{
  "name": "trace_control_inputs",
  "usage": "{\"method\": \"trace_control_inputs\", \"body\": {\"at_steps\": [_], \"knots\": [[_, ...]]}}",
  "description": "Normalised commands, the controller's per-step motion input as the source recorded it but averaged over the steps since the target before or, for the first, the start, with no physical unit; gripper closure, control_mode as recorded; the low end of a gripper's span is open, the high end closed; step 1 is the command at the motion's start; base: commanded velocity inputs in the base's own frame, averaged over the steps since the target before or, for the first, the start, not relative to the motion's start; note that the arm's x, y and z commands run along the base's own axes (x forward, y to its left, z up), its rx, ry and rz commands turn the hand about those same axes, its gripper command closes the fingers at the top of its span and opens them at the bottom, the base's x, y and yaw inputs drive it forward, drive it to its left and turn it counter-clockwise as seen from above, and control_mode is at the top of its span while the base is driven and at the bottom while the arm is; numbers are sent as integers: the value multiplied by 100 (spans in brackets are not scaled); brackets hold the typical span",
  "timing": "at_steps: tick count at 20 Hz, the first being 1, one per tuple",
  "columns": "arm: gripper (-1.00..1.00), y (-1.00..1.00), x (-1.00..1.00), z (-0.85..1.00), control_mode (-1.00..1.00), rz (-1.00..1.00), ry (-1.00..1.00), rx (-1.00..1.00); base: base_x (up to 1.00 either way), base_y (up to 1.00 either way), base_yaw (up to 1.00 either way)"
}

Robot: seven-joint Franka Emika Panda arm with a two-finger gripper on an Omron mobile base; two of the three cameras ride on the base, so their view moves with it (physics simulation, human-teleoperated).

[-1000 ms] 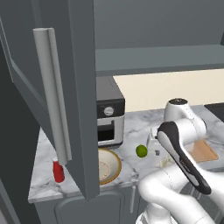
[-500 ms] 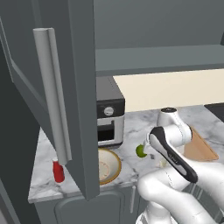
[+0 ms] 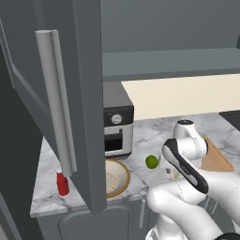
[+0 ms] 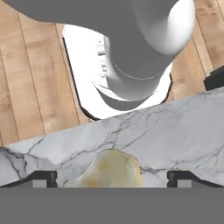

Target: Open the cabinet. Place the bowl and condiment on the counter. Then place the lime and garlic on the cutting board.

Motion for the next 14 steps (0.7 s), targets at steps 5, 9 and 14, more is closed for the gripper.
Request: {"method": "trace_control_inputs", "body": {"at_steps": [5, 9, 14], "knots": [[-100, 0, 49, -37, -100, 0, 0, 0, 0, 0, 0], [-100, -9, -4, -23, -100, 0, 0, 0, 0, 0, 0], [-100, 0, -29, -23, -100, 0, 0, 0, 0, 0, 0]]}}
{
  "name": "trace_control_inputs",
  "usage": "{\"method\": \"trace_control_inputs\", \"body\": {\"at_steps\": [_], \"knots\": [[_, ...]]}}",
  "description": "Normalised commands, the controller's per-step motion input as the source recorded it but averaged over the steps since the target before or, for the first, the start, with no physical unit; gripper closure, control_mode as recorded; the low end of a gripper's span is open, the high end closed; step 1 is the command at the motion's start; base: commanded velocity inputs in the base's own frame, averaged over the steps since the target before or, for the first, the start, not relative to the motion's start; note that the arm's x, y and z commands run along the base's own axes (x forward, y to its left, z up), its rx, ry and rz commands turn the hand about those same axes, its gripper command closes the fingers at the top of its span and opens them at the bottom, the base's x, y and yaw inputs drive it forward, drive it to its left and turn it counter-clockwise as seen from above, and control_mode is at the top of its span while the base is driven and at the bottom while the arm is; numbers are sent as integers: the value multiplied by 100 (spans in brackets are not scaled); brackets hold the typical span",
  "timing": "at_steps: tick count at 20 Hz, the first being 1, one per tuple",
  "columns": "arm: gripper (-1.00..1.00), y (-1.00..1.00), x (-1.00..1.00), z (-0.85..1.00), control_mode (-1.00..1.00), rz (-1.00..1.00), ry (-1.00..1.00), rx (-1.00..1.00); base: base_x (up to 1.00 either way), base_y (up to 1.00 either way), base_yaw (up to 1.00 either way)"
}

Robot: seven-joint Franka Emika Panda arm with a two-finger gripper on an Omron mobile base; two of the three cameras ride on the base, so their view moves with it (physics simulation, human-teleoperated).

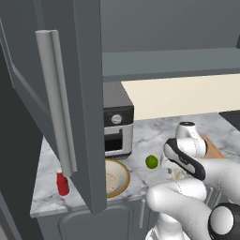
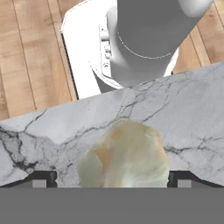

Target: Open the cabinet. Place the bowl and condiment on the counter. Then place the lime and garlic on the cutting board.

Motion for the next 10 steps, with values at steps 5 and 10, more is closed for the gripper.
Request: {"method": "trace_control_inputs", "body": {"at_steps": [5, 10], "knots": [[-100, 4, -15, -19, -100, 0, 0, 0, 0, 0, 0], [100, 4, -2, -27, -100, 0, 0, 0, 0, 0, 0]]}}
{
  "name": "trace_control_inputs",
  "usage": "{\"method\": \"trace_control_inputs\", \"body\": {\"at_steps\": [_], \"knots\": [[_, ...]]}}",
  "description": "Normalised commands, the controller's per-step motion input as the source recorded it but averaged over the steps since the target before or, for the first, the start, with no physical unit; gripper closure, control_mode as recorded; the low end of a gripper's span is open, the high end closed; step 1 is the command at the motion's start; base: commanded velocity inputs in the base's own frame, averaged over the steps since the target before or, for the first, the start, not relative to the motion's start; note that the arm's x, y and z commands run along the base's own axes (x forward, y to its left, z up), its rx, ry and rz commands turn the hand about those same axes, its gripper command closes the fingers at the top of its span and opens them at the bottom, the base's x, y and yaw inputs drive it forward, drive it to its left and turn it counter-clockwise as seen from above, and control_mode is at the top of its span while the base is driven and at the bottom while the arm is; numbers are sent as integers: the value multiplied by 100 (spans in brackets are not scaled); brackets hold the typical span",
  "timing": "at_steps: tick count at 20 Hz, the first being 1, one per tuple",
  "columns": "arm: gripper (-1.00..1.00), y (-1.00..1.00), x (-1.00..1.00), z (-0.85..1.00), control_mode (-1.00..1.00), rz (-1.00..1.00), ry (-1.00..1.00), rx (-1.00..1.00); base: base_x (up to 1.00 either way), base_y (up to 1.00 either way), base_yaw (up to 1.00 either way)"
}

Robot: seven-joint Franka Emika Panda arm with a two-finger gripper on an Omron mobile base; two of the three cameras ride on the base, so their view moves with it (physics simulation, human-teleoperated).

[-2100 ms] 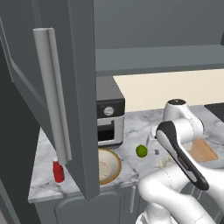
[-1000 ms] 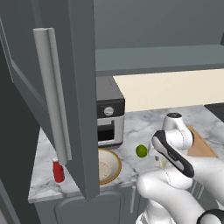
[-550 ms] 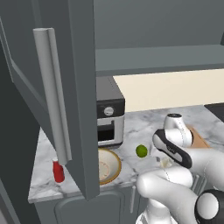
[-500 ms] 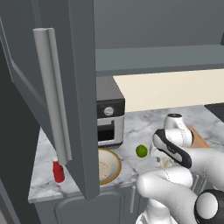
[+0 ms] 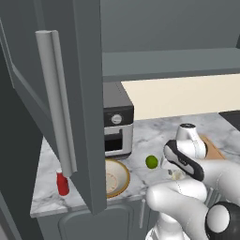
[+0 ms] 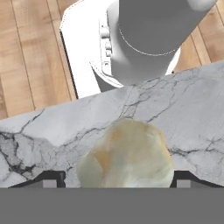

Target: Open the cabinet. Place the bowl and condiment on the counter. Then place the lime and garlic on the cutting board.

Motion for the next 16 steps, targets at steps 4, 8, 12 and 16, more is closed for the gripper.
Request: {"method": "trace_control_inputs", "body": {"at_steps": [4, 8, 12, 16], "knots": [[100, 0, -16, -2, -100, 0, 0, 0, 0, 0, 0], [100, -14, -13, 43, -100, 0, -1, 0, 0, 0, 0], [100, -49, -4, 95, -100, 0, -6, -2, 0, 0, 0], [100, -82, 9, 87, -100, 1, -10, -4, 0, 0, 0]]}}
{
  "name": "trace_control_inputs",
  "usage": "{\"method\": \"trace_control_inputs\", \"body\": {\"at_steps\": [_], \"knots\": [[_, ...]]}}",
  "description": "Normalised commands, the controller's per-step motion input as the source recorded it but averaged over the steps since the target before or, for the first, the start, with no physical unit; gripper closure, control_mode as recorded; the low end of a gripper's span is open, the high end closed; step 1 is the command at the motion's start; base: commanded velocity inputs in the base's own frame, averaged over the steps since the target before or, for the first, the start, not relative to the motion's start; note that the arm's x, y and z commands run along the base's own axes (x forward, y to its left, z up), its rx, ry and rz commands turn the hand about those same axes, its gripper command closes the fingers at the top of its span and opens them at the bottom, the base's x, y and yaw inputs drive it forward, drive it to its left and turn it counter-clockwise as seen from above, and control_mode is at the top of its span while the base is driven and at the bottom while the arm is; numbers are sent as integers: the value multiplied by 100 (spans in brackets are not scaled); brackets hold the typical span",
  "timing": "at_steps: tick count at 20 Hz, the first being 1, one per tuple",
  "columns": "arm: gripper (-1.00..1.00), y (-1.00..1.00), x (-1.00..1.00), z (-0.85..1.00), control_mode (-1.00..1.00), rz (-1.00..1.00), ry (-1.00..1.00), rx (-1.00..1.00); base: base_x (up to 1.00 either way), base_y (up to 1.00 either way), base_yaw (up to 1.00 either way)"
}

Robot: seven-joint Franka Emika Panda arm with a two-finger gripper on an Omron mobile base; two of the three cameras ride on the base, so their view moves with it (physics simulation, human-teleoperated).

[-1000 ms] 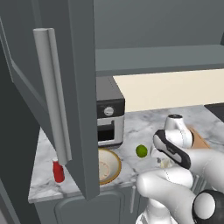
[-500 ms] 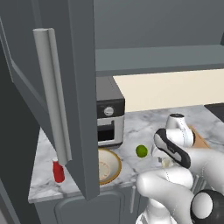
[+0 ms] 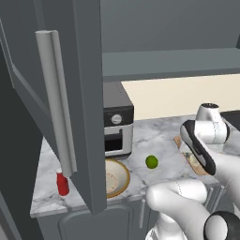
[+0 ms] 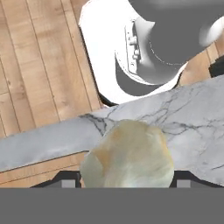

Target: Open the cabinet. Place the bowl and condiment on the counter. Then place the lime and garlic on the cutting board.

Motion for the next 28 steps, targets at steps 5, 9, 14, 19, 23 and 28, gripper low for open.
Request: {"method": "trace_control_inputs", "body": {"at_steps": [5, 9, 14, 19, 23, 28], "knots": [[100, -85, 45, 39, -100, 7, -6, -5, 0, 0, 0], [100, -76, 93, 10, -100, 9, -1, -1, 0, 0, 0], [100, -33, 92, -19, -100, 13, 0, -1, 0, 0, 0], [100, -6, 70, -63, -100, 16, 0, -2, 0, 0, 0], [-100, -14, 23, -53, -100, 15, 0, 0, 0, 0, 0], [-100, -8, 4, -2, -100, 10, -4, -1, 0, 0, 0]]}}
